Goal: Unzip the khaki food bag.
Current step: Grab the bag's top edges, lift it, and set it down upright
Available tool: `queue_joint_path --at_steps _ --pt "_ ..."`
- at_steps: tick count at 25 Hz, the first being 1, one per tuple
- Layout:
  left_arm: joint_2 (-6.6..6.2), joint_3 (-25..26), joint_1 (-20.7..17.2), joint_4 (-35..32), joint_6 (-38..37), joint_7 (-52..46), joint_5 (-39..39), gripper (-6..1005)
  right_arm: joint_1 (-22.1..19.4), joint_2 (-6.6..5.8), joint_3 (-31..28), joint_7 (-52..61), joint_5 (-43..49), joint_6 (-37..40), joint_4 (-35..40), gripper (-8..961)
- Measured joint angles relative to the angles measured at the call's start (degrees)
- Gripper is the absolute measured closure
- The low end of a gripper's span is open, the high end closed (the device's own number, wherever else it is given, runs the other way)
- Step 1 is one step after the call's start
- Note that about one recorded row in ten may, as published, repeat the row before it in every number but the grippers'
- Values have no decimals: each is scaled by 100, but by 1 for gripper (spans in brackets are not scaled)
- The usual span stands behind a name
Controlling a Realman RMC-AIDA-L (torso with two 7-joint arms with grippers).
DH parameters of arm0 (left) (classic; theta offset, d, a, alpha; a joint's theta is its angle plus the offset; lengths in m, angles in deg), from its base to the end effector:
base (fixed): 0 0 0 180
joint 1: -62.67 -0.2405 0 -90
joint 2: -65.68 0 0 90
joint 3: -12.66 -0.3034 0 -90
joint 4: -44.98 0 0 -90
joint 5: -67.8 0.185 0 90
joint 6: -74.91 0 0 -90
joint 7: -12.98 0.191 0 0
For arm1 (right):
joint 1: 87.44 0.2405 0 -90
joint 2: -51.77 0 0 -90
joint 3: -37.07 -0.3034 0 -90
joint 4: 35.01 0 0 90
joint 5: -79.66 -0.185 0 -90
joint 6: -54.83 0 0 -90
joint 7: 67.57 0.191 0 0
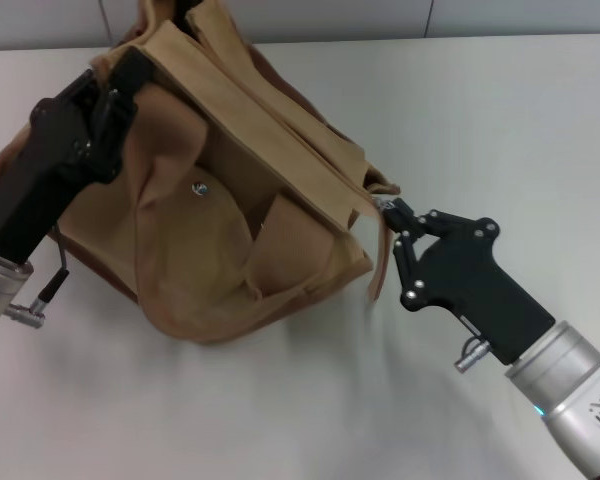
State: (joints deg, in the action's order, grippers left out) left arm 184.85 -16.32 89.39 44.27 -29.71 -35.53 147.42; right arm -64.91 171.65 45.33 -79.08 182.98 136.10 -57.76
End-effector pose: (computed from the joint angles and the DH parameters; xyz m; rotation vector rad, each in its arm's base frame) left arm -0.2388 0.3173 -0.0240 -1.9561 -0.5635 -1.5898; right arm 0.2566 0.2842 -0.1289 -2.0477 0.1708 0.8327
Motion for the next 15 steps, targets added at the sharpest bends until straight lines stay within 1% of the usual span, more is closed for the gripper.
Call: queue_joint_path --at_steps 5,8,12,15 --pt "0 43 -35 0 34 -41 -1 941 -86 0 0 355 -13 165 145 955" --pt "0 28 -58 0 45 -42 -2 941 -68 0 0 441 -32 212 201 911" --pt "-9 27 -144 0 51 -44 -3 941 5 -5 0 432 -37 99 617 853" --pt "-17 24 -184 0 52 -44 -3 941 13 -10 0 443 -40 24 773 810"
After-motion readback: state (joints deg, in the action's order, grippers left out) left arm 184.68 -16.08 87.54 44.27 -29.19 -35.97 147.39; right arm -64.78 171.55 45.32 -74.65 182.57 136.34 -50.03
